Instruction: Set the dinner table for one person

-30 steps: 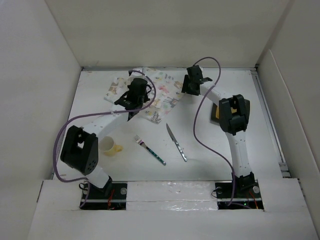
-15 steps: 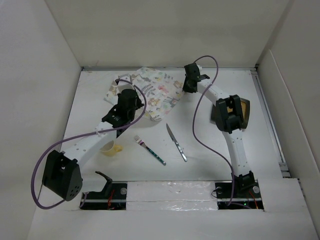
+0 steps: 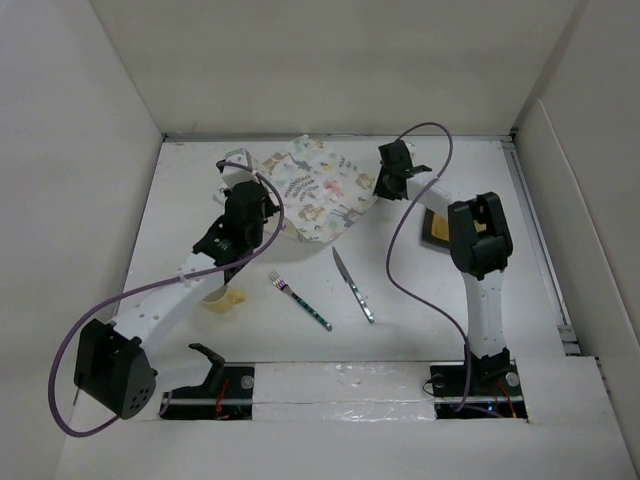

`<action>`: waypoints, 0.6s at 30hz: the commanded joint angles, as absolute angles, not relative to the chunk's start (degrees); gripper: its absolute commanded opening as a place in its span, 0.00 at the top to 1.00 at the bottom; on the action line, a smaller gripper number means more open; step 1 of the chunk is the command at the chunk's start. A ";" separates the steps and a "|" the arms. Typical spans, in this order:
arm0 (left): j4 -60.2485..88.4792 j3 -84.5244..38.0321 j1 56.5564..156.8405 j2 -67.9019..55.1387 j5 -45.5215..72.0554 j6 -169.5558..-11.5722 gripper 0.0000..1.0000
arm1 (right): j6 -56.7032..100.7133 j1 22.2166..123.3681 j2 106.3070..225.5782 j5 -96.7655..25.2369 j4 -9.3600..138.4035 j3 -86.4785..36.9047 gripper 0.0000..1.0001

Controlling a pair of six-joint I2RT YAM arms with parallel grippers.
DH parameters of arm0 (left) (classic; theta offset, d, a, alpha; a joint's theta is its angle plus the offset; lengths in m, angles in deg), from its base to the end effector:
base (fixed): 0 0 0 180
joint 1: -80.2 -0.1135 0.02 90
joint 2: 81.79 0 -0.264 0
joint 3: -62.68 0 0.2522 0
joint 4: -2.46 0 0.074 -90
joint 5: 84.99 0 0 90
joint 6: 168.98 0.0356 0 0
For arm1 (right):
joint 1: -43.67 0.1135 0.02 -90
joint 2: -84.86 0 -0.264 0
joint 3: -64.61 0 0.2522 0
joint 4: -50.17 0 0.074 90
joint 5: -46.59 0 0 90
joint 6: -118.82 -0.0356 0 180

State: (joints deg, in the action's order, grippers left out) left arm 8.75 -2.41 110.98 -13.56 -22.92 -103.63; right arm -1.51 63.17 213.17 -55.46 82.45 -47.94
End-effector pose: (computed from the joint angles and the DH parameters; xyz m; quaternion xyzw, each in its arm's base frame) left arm 0.2473 -0.1279 0.3276 -0.1162 0.7476 -0.1288 0.6411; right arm 0.4730 0.1596 0.1712 0.1250 0.9209 0.0611 0.3642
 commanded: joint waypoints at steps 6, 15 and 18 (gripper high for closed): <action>7.07 -2.23 111.14 -19.73 -27.07 -104.56 1.00 | -0.10 62.91 193.86 -59.40 68.95 -22.86 1.00; 5.41 4.10 111.14 -21.94 -25.67 -106.32 1.00 | 0.34 64.14 188.92 -57.29 67.86 -15.31 0.47; 6.02 4.62 111.14 -22.11 -25.23 -106.76 1.00 | 1.48 63.53 191.29 -56.59 72.09 -17.70 0.46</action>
